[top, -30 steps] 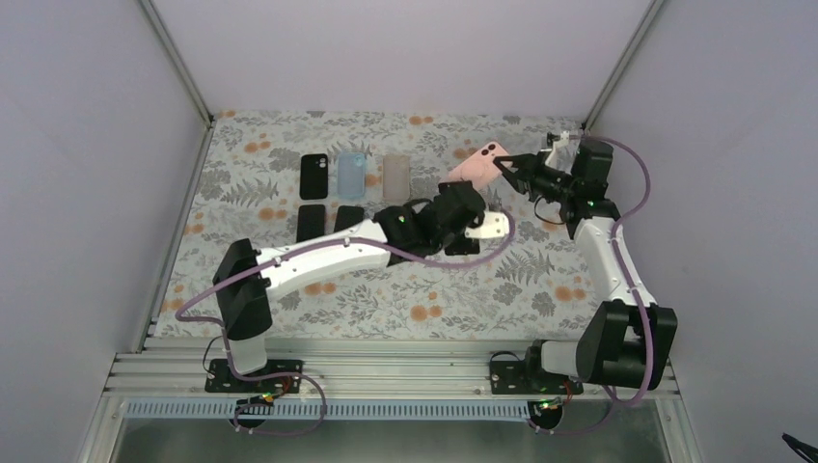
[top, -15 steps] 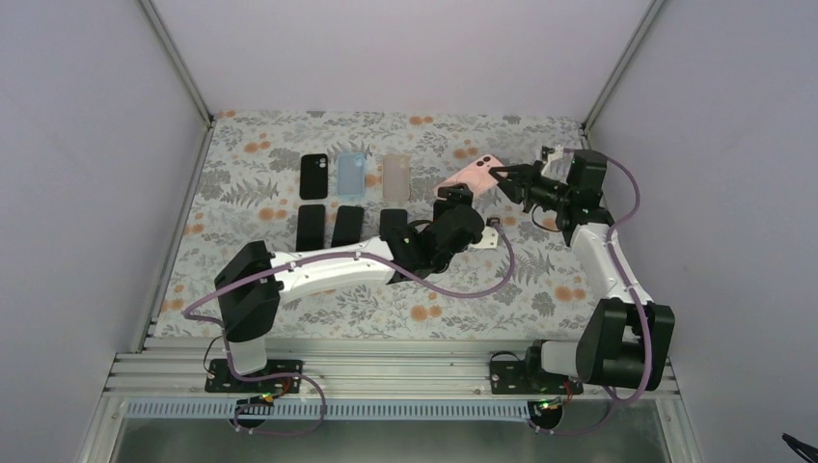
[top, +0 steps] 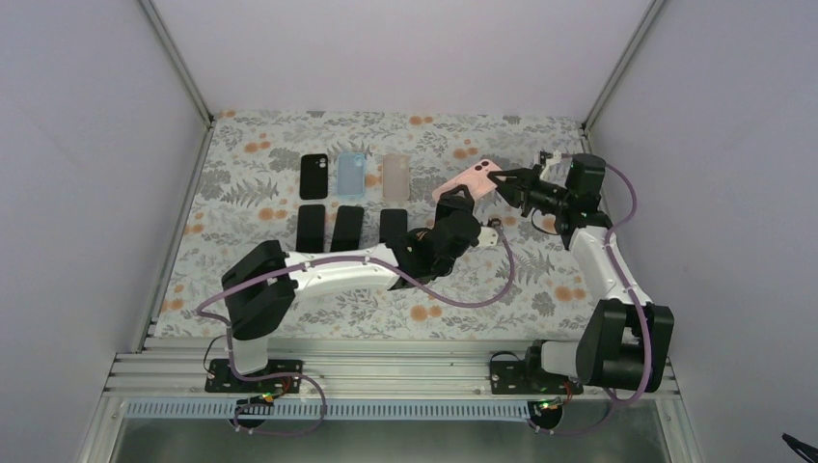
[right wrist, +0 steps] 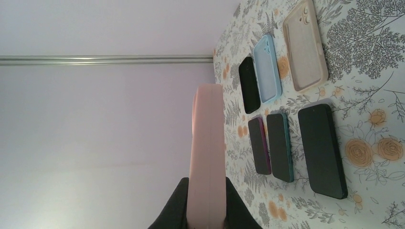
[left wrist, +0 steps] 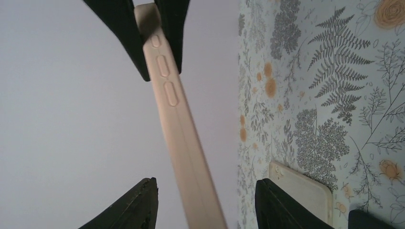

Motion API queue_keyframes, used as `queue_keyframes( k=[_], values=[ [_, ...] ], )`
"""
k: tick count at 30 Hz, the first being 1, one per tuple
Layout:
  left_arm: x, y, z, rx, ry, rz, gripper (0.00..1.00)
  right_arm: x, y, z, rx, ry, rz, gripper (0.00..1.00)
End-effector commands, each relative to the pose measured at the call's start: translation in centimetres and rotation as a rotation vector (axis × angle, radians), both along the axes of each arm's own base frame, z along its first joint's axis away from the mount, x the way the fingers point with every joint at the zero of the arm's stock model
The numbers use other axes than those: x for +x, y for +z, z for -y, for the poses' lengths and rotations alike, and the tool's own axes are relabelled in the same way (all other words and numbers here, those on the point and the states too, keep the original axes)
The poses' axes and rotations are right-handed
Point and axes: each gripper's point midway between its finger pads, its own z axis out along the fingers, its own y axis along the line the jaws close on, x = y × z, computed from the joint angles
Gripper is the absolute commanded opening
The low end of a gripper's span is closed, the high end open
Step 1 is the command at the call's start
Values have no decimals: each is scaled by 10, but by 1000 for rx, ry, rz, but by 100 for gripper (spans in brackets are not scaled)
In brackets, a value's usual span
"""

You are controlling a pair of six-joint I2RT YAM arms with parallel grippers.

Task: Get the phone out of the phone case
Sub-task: Pick up the phone at the center of the board.

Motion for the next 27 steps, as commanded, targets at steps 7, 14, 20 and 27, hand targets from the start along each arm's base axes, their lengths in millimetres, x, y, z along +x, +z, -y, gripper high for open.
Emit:
queue_keyframes(
  k=[7,14,20,27],
  values=[
    [7,-2,3,33,12,138,37,-10,16,-2,39,32,36,3],
    [8,3,0,23,18,159,13,-9,17,-3,36,37,44,3],
    [9,32,4,-135,19,58,2,-3,39,0,-11,33,147,41],
    [26,67,-6,-272,53,-19,2,4,68,4,-68,24,254,81]
  ],
)
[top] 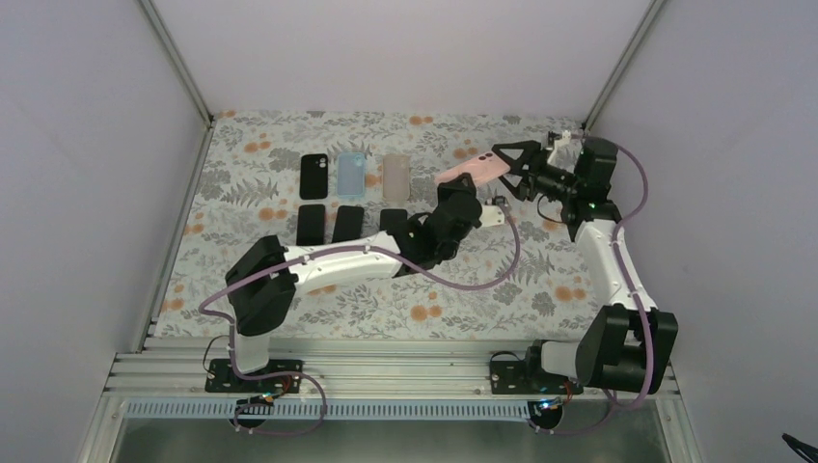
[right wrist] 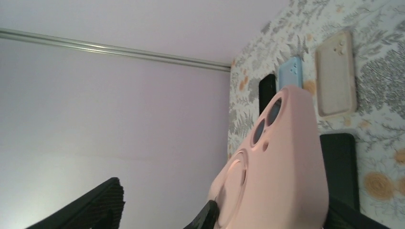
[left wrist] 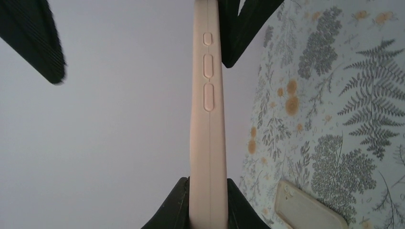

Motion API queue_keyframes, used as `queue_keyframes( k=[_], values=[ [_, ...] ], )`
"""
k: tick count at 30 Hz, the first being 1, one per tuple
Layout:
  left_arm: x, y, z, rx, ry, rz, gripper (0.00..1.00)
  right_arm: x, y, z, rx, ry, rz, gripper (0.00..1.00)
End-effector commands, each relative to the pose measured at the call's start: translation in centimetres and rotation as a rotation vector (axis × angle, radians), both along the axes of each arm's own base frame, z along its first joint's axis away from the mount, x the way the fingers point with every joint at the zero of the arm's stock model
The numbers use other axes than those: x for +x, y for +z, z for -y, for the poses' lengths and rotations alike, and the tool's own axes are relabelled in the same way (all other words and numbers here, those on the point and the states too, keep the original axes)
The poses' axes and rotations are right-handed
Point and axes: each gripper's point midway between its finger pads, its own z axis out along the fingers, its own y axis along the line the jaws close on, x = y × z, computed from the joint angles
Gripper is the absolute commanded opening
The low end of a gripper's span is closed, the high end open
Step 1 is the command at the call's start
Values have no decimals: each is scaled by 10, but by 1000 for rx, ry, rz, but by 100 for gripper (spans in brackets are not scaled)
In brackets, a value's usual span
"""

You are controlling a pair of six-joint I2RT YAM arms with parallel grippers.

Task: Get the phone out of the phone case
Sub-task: Pick up the phone at the center of the board.

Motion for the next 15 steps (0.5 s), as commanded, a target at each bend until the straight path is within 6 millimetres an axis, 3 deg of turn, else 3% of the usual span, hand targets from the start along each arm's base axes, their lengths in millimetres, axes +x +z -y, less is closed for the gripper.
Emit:
queue_keyframes(
  k=[1,7,15],
  values=[
    [7,44,-13,-158,21,-55,2,0,32,4,-42,9,139,85],
    [25,64,-27,-298,47,-163,2,2,48,14,-71,-15,199,100],
    [42,108,-36,-628,-3,-470,3,6,68,22,-134,-33,312,99]
  ],
)
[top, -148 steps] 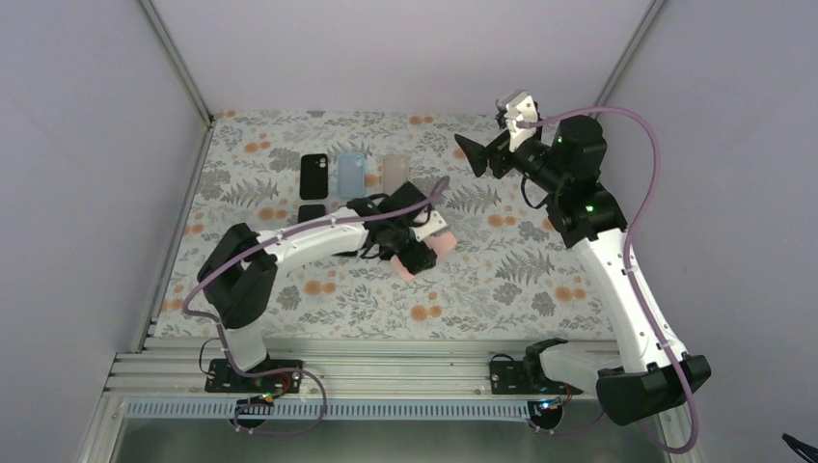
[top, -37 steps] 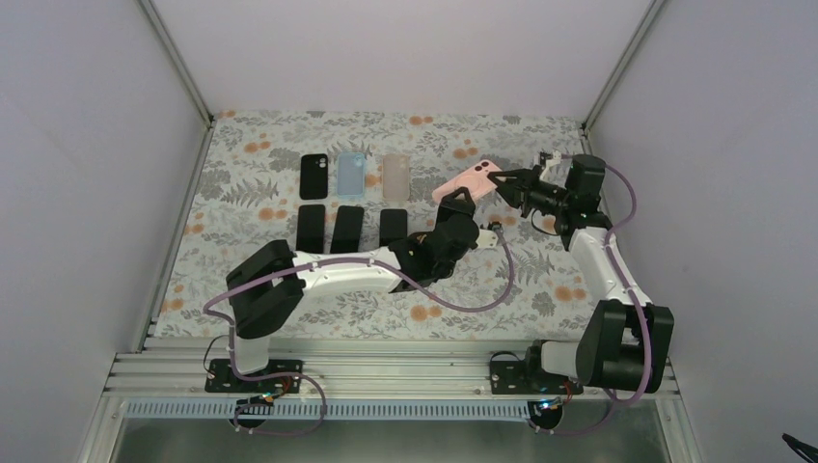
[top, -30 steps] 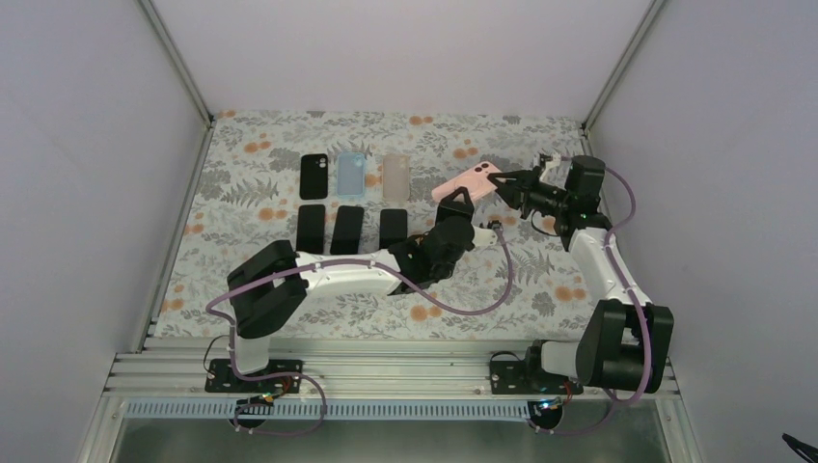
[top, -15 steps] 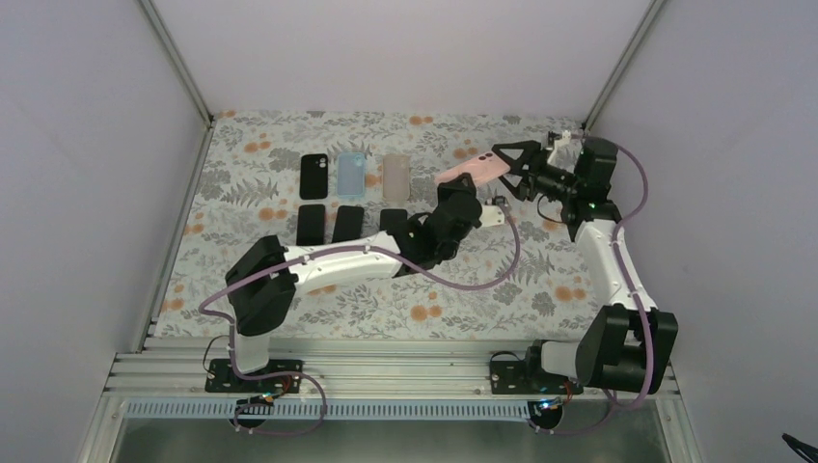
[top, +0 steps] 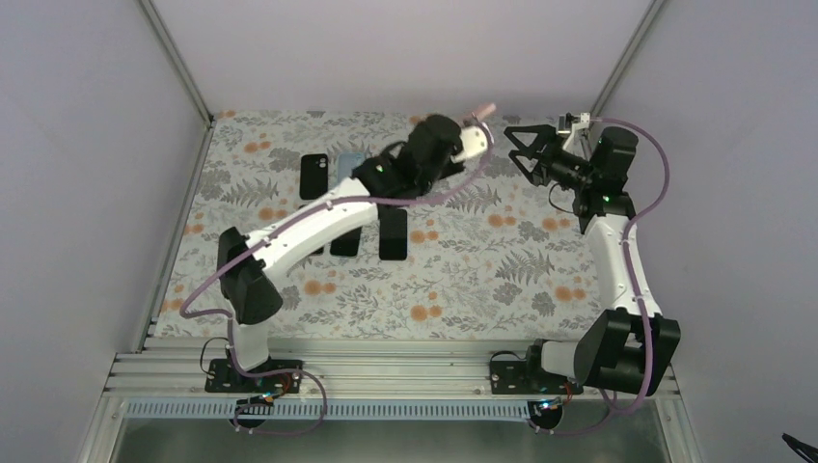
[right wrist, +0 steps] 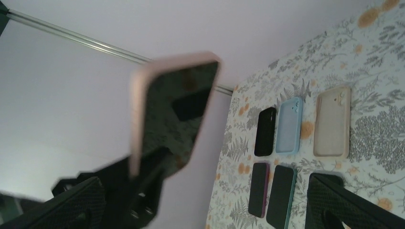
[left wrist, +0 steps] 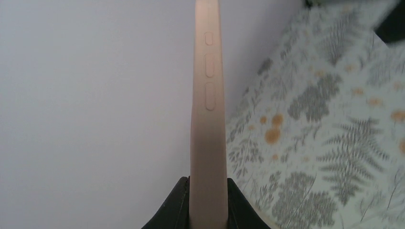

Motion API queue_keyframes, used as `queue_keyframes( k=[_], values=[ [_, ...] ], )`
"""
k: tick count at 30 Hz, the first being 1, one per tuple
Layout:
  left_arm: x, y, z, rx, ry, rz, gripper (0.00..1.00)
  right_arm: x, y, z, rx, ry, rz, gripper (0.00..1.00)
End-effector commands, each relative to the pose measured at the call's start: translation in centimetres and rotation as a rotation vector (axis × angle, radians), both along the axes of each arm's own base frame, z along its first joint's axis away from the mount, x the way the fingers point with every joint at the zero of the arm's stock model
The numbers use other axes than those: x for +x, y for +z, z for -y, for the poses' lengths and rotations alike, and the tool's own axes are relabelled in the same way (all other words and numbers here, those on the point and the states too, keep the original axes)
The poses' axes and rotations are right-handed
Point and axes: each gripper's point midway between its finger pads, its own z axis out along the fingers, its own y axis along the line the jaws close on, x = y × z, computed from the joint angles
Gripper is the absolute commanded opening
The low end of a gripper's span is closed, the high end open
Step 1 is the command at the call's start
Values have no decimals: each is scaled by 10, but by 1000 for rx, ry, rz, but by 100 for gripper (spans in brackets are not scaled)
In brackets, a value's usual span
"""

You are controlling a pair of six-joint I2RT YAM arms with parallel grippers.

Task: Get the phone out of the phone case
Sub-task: Pick up the phone at the center of the board.

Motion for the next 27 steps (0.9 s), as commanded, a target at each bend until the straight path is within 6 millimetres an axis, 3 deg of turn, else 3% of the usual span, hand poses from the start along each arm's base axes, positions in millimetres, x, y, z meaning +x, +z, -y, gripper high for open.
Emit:
queue_keyframes(
  k=[1,10,16,22,27],
  values=[
    [-6,42,-4,-297,-52,-167,2,-4,25,3,-59,2,126,99],
    [-11,75,-21,-603,-172,-429,2,-5,45,2,-84,4,221,99],
    [-18,87,-48,-797,-265,-614,2,-11,59,0,-95,0,276,99],
    [-11,97,-74,-996,-346,-766,2,-21,70,-12,-55,46,351,99],
    [-12,121,-81,-1136,-480,-839,2,-23,83,-25,-23,48,402,97]
  ],
)
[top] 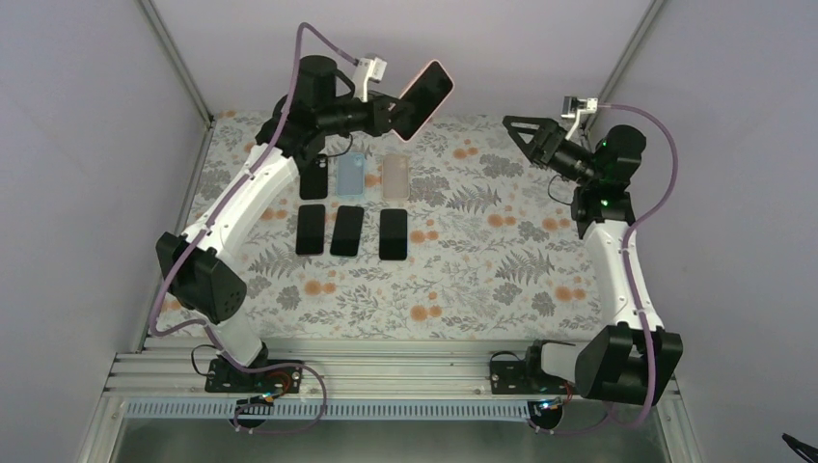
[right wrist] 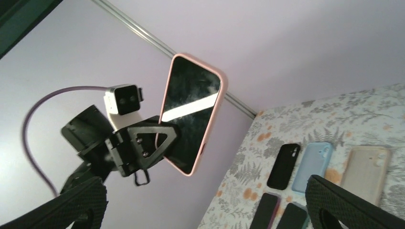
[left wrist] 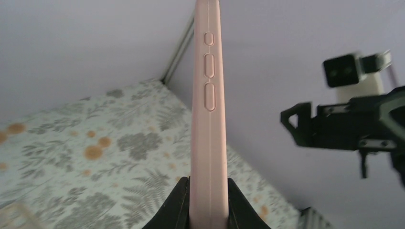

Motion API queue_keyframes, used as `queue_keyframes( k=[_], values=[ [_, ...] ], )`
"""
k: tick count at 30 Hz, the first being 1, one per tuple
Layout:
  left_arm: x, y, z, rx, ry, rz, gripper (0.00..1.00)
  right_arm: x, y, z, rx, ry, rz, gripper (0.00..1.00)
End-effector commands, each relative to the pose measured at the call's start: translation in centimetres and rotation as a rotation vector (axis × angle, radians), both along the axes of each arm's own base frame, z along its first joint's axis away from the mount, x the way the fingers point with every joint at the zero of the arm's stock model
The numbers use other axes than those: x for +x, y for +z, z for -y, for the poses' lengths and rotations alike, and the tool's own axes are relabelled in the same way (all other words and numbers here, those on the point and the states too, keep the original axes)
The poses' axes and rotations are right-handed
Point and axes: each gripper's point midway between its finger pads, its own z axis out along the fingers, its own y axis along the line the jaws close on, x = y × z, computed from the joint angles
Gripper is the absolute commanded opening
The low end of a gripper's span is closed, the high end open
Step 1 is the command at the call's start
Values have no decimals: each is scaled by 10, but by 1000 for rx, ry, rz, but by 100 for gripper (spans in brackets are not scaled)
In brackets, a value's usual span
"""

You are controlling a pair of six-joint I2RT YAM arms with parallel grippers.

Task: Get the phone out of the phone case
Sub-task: Pick up the phone at the center of the board.

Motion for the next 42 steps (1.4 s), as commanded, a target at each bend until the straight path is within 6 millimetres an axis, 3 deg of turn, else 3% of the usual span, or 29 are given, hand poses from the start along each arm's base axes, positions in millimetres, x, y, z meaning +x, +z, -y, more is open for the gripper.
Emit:
queue_keyframes(
  k=[1,5,8,19,30,42],
  values=[
    [-32,74,7,-275,-188,50,3,-9,26,-15,36,12,103,95],
    [-42,103,10,-377,-252,69,2,-9,42,-32,85,34,131,83],
    [-49,111,16,-433,-292,56,2,-2,43,-41,134,61,96,80],
    [-61,101,45,-459,-361,1,2,-3,67,-61,195,128,115,71],
    [-57,89,60,-483,-374,-66,2,-7,68,-67,275,177,101,46],
    [-57,83,74,-507,-395,-113,3,-1,64,-74,294,186,76,36]
  ],
)
